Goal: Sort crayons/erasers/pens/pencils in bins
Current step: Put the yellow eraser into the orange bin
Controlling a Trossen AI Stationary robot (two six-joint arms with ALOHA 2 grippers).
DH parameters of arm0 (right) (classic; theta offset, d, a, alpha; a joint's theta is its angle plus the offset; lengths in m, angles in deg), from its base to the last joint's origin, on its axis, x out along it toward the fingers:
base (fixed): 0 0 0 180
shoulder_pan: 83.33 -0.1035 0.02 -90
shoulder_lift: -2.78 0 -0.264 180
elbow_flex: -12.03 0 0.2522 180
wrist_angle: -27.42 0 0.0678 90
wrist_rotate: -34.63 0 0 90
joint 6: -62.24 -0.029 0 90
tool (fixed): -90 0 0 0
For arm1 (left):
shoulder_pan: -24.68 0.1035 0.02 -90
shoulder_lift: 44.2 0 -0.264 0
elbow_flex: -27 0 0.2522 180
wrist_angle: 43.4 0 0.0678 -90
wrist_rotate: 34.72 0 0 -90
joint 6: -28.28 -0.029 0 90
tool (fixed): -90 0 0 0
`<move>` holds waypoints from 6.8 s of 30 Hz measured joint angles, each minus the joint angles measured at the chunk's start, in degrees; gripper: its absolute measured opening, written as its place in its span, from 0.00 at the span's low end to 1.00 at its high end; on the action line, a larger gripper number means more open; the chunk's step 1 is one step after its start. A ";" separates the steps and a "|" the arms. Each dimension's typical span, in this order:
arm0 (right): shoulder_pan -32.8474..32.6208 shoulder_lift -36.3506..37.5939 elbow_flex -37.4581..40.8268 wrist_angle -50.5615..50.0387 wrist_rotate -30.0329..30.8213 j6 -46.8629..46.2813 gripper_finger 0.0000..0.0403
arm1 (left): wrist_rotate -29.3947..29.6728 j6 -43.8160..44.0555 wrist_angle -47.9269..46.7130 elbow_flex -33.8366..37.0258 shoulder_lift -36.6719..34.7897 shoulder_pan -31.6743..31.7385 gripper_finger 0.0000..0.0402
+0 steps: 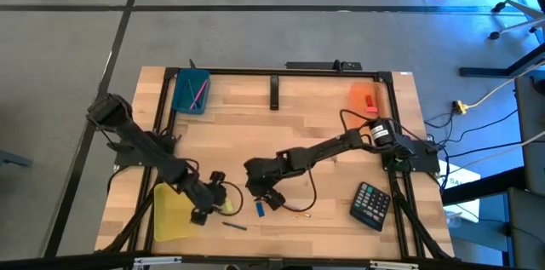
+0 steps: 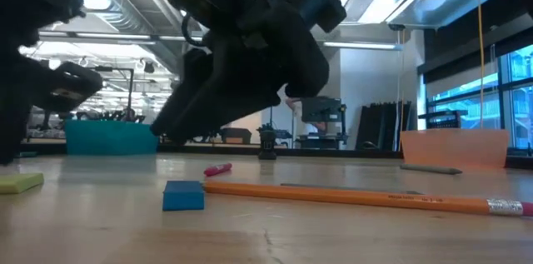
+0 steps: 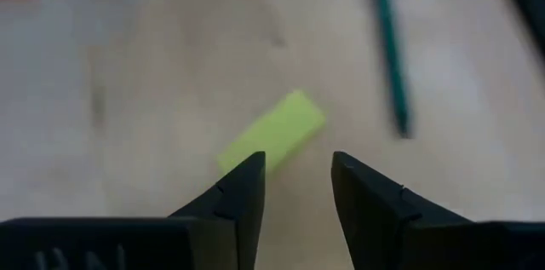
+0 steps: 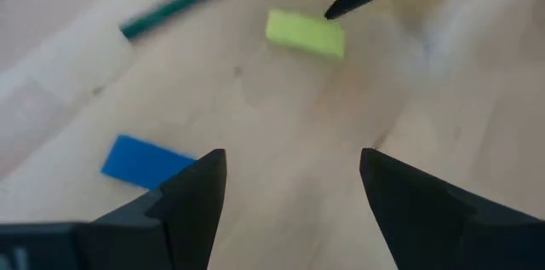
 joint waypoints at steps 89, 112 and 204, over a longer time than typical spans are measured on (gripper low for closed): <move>-2.32 1.04 0.00 -18.01 17.12 -12.31 0.55 | -14.82 -29.42 12.73 -0.17 9.64 17.59 0.29; 2.69 21.55 30.79 24.20 12.33 -28.41 0.52 | 6.78 -26.15 13.51 0.04 -1.33 17.63 0.27; 2.64 7.88 -4.66 -30.94 28.52 -23.35 0.22 | 49.78 -35.39 -3.55 -9.97 -22.14 23.16 0.27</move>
